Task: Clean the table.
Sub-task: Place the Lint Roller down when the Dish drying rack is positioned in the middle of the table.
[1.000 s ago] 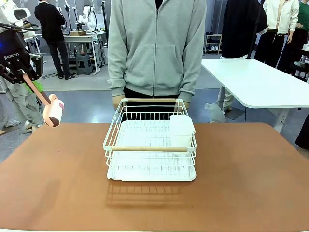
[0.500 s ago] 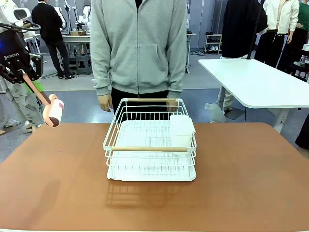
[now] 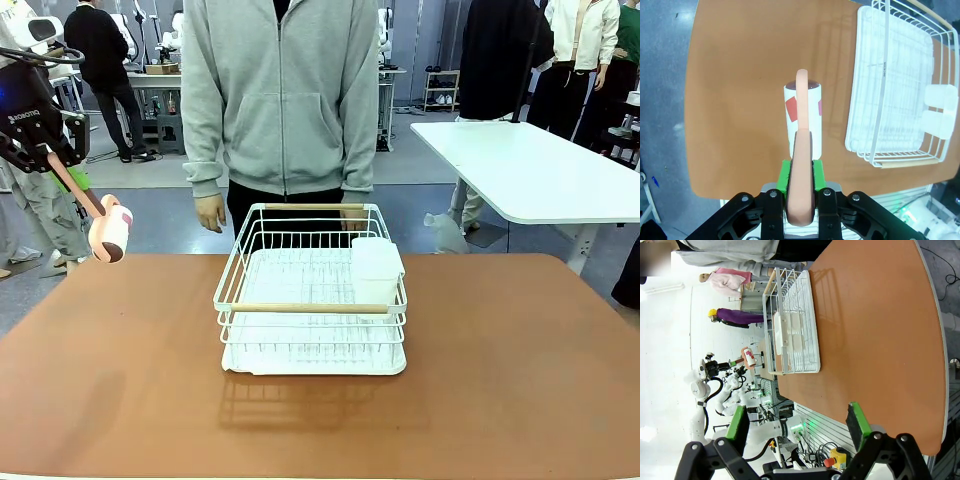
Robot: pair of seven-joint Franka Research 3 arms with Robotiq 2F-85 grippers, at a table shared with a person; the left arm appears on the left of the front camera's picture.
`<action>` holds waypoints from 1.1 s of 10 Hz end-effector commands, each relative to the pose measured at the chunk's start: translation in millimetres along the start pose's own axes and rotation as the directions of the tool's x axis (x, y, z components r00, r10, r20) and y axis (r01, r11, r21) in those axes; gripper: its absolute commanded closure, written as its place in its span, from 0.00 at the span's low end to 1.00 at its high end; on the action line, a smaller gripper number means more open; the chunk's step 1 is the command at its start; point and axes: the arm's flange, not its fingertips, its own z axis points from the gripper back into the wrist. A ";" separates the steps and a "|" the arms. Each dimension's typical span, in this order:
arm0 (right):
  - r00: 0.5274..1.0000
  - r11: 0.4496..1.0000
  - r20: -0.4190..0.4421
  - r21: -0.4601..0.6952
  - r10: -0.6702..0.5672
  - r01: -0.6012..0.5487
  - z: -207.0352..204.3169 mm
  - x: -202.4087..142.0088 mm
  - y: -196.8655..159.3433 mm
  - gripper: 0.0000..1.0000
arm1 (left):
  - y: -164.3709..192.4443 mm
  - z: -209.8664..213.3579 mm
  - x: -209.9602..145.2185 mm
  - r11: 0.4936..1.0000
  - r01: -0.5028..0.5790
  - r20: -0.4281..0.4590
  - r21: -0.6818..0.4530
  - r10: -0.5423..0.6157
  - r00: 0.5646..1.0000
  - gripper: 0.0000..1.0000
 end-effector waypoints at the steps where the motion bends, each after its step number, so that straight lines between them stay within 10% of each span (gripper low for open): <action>1: 1.000 1.000 0.000 -0.011 -0.015 0.015 1.9 -1.0 4.7 0.00 | 2.4 1.4 -0.1 1.000 0.020 0.003 -0.008 -0.020 1.000 0.79; 3: 1.000 1.000 0.000 -0.011 -0.015 0.015 1.9 -1.0 4.7 0.00 | 0.0 0.0 0.0 1.000 0.000 0.000 0.000 0.000 1.000 0.79; 4: 1.000 1.000 0.000 -0.011 -0.015 0.015 1.9 -1.0 4.7 0.00 | -7.7 -7.8 20.2 0.982 -0.182 -0.013 -0.059 0.182 0.983 0.79; 7: 1.000 1.000 0.000 -0.011 -0.015 0.015 1.9 -1.0 4.7 0.00 | -16.7 -29.2 63.9 0.787 -0.564 -0.046 -0.251 0.572 0.819 0.79; 11: 1.000 1.000 0.000 -0.011 -0.015 0.015 1.9 -1.0 4.7 0.00 | -20.2 -78.5 82.7 0.603 -0.749 0.045 -0.275 0.786 0.616 0.79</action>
